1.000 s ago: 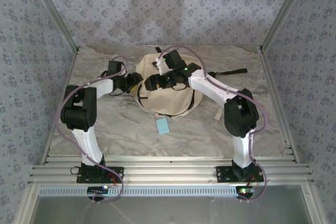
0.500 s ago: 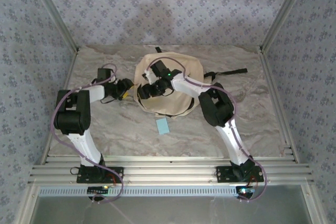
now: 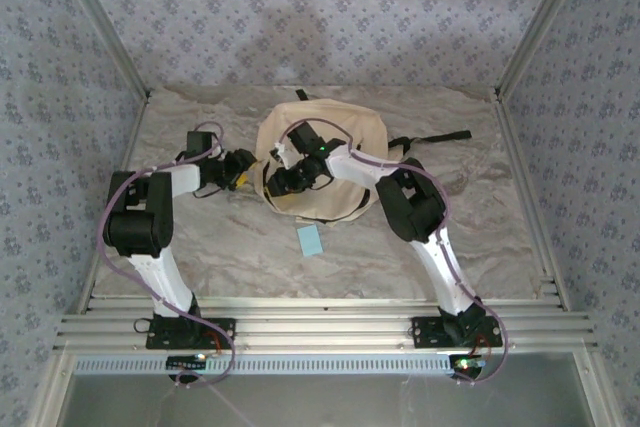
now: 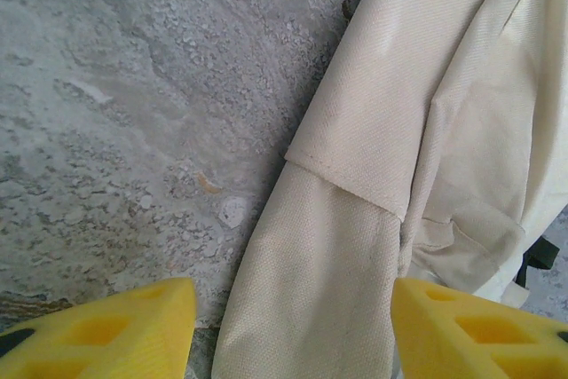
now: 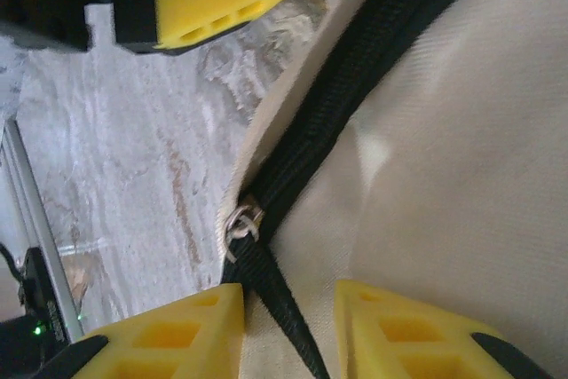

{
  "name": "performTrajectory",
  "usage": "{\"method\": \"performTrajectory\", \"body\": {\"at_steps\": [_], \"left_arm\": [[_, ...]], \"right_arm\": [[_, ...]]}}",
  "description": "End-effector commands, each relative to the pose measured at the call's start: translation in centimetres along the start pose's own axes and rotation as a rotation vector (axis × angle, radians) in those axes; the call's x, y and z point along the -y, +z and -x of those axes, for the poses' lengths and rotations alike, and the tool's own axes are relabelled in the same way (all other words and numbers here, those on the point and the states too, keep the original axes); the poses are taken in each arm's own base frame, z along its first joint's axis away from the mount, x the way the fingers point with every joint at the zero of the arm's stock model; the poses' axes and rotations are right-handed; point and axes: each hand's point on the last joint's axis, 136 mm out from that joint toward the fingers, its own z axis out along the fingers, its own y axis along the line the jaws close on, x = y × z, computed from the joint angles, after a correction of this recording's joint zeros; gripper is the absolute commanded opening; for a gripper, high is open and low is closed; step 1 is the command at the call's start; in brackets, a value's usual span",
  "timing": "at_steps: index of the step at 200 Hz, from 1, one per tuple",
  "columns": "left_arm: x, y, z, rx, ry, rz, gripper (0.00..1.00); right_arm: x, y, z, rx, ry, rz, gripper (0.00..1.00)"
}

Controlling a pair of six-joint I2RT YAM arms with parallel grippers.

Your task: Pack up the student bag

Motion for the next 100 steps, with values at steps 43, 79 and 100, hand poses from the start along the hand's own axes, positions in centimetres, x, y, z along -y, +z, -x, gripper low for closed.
{"method": "performTrajectory", "body": {"at_steps": [43, 79, 100], "left_arm": [[3.1, 0.4, -1.3, -0.023, 0.049, -0.031, 0.60], [3.8, 1.4, -2.4, -0.043, 0.149, 0.055, 0.53], [2.7, 2.5, -2.6, -0.059, 0.137, 0.069, 0.32]], "right_arm": [[-2.9, -2.6, 1.5, 0.057, -0.036, 0.036, 0.00], [-4.1, -3.4, 1.6, 0.080, -0.082, 0.021, 0.00], [-4.4, -3.7, 1.2, 0.091, -0.092, -0.001, 0.00]]}}
